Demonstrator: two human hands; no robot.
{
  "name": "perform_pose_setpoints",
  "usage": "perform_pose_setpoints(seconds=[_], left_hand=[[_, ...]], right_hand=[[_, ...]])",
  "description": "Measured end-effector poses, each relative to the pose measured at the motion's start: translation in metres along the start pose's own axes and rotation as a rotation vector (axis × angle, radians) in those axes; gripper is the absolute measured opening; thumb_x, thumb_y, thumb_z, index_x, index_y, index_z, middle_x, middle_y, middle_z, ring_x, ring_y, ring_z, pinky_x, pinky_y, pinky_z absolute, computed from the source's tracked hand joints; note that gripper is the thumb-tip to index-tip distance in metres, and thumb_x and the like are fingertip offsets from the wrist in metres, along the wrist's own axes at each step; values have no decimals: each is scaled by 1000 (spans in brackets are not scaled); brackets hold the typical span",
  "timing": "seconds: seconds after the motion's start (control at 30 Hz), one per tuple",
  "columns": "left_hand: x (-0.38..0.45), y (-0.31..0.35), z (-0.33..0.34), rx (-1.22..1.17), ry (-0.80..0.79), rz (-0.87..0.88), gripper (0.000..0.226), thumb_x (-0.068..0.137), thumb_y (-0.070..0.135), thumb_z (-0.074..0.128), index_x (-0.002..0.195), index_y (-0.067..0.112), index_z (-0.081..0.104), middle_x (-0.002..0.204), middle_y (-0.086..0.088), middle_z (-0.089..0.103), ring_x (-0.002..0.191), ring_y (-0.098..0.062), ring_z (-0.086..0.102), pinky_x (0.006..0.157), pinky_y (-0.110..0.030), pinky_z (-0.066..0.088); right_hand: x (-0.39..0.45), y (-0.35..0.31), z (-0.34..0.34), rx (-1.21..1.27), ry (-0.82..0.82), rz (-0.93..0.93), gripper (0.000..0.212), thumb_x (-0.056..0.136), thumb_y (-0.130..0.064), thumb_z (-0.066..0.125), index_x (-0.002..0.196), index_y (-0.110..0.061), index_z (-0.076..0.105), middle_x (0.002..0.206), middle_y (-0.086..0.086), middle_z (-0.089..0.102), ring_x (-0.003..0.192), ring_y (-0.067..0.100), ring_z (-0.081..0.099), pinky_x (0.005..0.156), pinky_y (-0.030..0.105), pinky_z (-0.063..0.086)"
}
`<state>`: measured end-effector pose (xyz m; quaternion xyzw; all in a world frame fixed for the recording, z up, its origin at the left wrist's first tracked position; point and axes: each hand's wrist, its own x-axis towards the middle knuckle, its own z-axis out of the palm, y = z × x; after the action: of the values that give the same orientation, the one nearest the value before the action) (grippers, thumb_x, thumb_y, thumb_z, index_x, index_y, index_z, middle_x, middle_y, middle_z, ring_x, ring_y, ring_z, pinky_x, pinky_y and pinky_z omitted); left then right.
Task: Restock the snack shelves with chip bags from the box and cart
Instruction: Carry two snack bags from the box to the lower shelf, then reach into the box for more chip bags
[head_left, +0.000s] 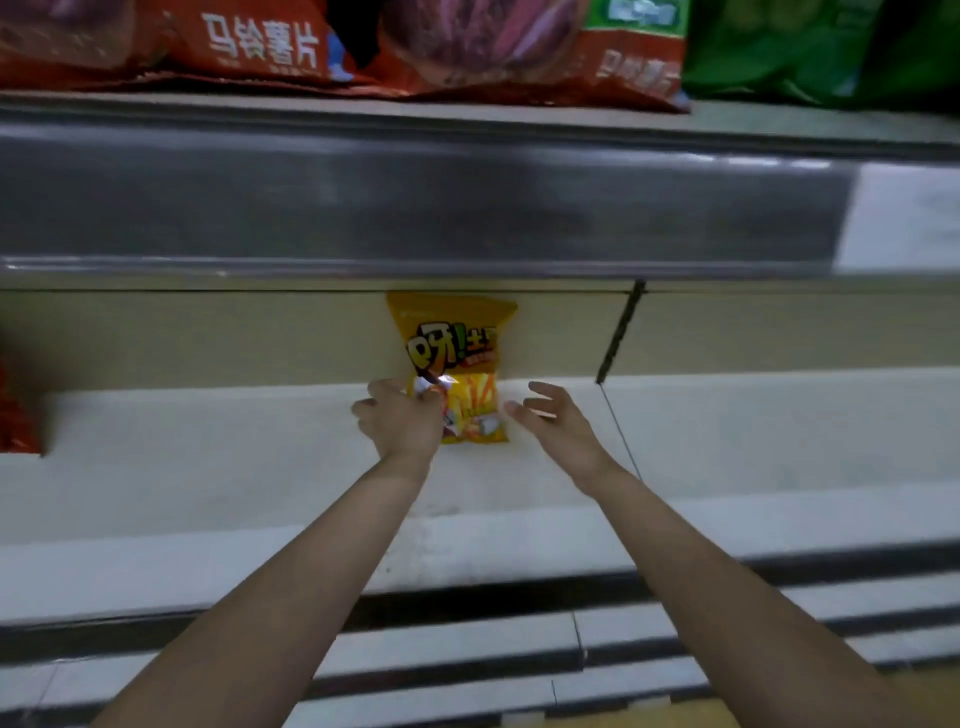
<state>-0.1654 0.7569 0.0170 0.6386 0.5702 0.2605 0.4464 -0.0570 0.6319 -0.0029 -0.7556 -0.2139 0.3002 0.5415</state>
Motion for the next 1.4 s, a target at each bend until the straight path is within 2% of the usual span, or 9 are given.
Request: perform_pose_setpoints(seconds=[0.1,0.17,0.27,0.43,0.67,0.93,1.17,1.27,1.4], left_hand=[[-39,5,4,-74,-108,9,29,90,11,53,119,4,52,120,-21,53,113,-38,49,96,-47,45],[-77,10,6,-233,-246,7,22,90,5,49,110,11,54,106,-10,57,91,-26,56,92,-46,52],[-141,21,11,-352,-422,7,21,92,1,46,110,11,54,93,-7,52,72,-17,50,83,-40,52],[-260,45,36,-385,-658,59,13,94,6,50,104,12,54,101,-8,55,90,-22,54,70,-28,52],[-451,96,101,-295,-1074,224,12,95,7,50,103,10,58,92,-5,56,85,-20,57,75,-33,54],[-671,154,201,-275,-1393,411,15,97,3,46,105,5,58,87,-9,53,73,-16,52,64,-28,49],[-908,186,323,-309,-1670,274,16,100,6,44,98,9,59,94,-9,58,71,-18,54,53,-25,48],[-980,200,351,-286,-1781,258,19,100,7,44,89,12,58,90,-5,56,69,-17,53,58,-28,46],[-1044,229,398,-274,-1860,271,22,100,8,44,86,15,59,90,-4,57,75,-18,56,55,-26,50]], right_hand=[[-37,1,-31,16,79,-3,33,95,-25,63,125,-15,57,122,5,60,113,23,59,89,29,50],[-70,2,-54,37,107,-17,20,97,-16,58,116,-15,61,120,10,63,114,28,61,94,37,50],[-133,1,-91,80,176,-55,18,98,-11,53,115,-12,61,115,10,66,107,26,65,91,34,53],[-257,11,-172,137,302,-75,23,100,-13,50,118,-6,63,108,7,69,96,20,70,83,28,59],[-414,44,-334,179,661,-71,17,101,-15,52,109,-13,66,99,1,71,83,12,70,76,26,58],[-550,79,-531,260,1035,-129,18,101,-9,48,99,-15,64,89,2,69,68,7,68,61,20,54],[-690,126,-694,255,1282,-56,17,100,-11,51,109,-8,65,93,4,72,81,19,69,69,29,56],[-737,141,-758,295,1470,-46,19,101,-12,49,100,-11,68,92,6,71,75,15,68,68,26,57],[-762,162,-827,414,1610,-40,23,101,-10,45,105,-8,68,84,3,71,74,14,67,69,27,57]])
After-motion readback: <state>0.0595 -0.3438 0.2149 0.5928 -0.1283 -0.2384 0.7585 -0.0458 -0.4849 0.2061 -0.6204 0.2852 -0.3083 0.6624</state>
